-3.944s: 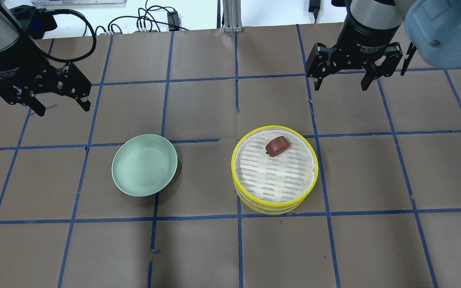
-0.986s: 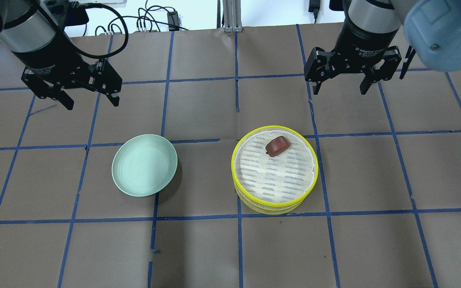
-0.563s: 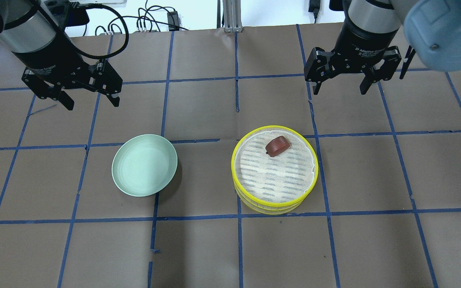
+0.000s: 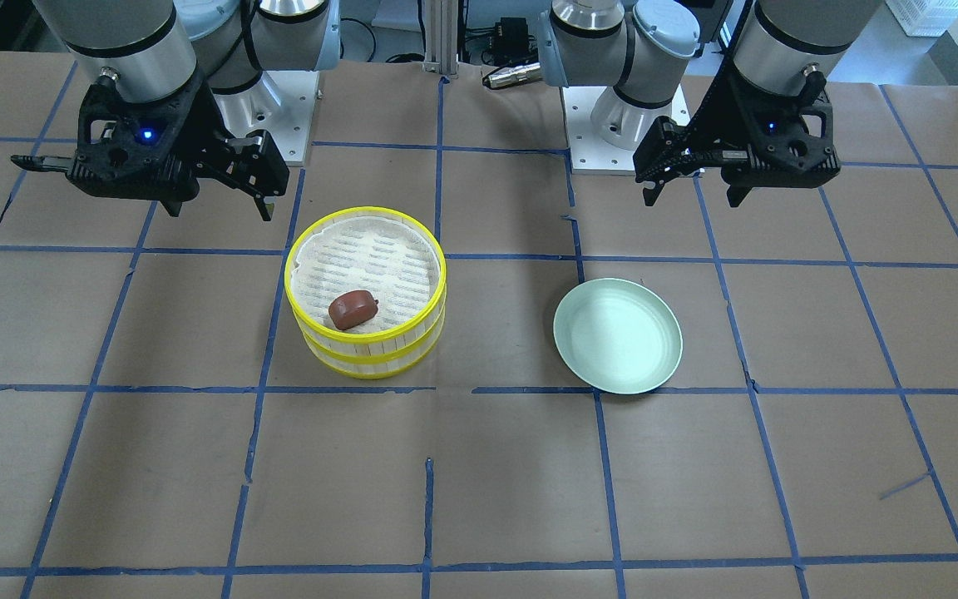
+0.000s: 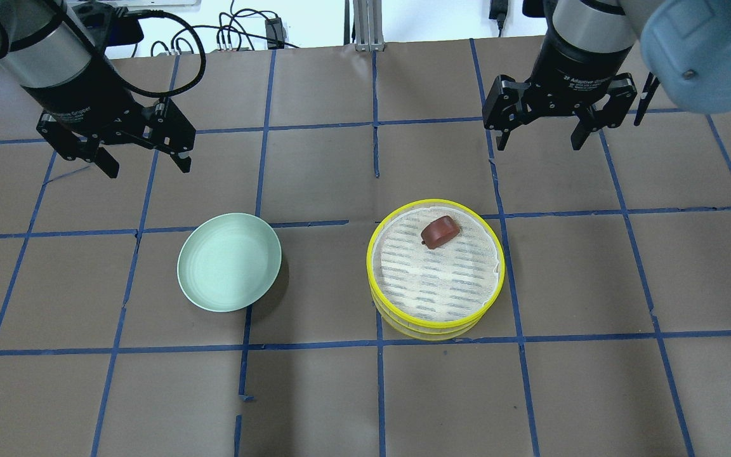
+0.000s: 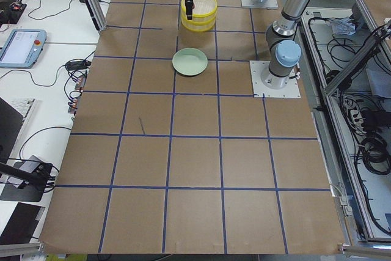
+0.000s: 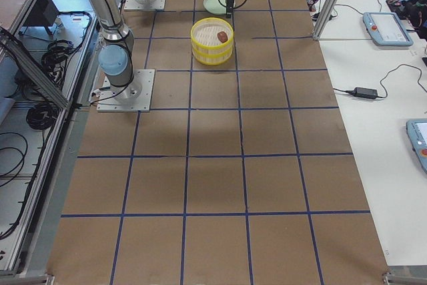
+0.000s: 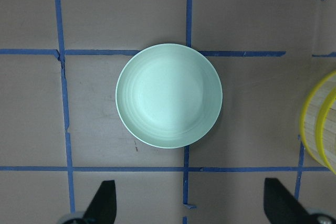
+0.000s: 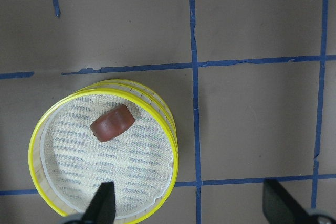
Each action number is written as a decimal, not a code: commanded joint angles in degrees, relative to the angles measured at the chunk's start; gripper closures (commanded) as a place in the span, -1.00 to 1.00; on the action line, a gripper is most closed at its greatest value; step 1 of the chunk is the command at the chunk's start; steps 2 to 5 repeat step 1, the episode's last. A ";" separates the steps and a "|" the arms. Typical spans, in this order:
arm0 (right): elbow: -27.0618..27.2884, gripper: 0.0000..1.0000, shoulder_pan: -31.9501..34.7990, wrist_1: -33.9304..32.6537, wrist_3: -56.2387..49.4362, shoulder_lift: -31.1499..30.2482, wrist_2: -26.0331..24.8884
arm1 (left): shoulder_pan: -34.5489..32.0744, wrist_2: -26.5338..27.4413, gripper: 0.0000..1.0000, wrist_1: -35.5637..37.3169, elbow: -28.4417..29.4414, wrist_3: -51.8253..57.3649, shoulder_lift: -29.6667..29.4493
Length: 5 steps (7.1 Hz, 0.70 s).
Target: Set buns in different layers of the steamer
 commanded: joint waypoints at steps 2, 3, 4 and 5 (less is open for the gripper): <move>-0.01 -0.99 0.00 -0.09 0.00 0.05 -0.03 | -0.01 0.00 -1.00 0.14 -0.11 0.09 0.01; -0.01 -0.99 0.00 -0.09 0.00 0.05 -0.03 | -0.01 0.00 -1.00 0.14 -0.11 0.09 0.01; -0.01 -0.99 0.00 -0.09 0.00 0.05 -0.03 | -0.01 0.00 -1.00 0.14 -0.11 0.09 0.01; -0.01 -0.99 0.00 -0.09 0.00 0.05 -0.03 | -0.01 0.00 -1.00 0.14 -0.11 0.09 0.01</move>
